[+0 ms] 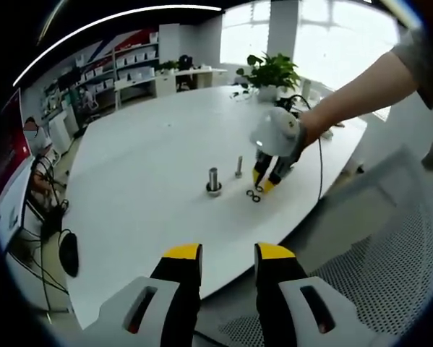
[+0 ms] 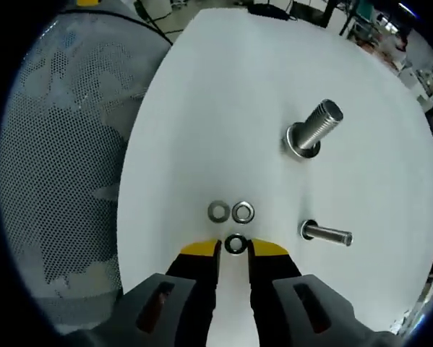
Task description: Place the washer onto the threaded stud by aligning its center hole with the stud, sliding it down to the base, and recovering from edge contact or off-axis alignment until the washer reaches the visible bottom stop.
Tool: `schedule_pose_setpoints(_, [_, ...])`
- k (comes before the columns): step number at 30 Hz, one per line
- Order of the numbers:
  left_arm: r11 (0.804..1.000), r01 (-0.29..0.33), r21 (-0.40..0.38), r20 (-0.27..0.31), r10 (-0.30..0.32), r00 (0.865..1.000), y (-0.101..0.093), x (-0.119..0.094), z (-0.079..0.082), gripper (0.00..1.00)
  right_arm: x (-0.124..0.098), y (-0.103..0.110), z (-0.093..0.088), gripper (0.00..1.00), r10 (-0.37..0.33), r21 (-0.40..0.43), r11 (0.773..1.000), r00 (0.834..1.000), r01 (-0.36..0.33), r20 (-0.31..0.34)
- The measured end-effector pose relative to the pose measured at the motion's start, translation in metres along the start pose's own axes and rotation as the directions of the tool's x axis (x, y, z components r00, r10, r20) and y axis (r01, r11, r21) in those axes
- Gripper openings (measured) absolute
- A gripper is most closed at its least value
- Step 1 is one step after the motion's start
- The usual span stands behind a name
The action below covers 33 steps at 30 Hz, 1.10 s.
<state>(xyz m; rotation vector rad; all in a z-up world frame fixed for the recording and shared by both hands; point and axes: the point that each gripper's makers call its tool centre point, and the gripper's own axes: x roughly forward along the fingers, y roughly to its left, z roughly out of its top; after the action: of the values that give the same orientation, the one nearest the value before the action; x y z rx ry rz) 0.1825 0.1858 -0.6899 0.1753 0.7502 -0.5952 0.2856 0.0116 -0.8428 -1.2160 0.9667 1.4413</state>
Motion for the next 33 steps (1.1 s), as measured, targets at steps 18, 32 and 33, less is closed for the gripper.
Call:
schedule_pose_setpoints(18, [1.000, -0.013, -0.001, 0.015, 0.013, 1.000, 0.0026, -0.0009, 0.0025, 0.27, 0.0000, -0.0020, -0.0006, 0.15, -0.010, 0.013, 1.000, 0.994, 0.011, -0.104])
schedule_pose_setpoints(32, [1.000, -0.016, -0.003, 0.014, 0.016, 1.000, 0.0031, -0.0010, 0.0022, 0.27, 0.0000, -0.0007, -0.0009, 0.15, -0.022, 0.084, 0.996, 0.998, 0.027, -0.055])
schedule_pose_setpoints(33, [1.000, -0.015, -0.004, 0.012, 0.015, 1.000, 0.0030, -0.0008, 0.0019, 0.27, 0.0001, -0.0008, -0.0008, 0.15, -0.029, 0.091, 0.995, 0.998, 0.033, -0.048])
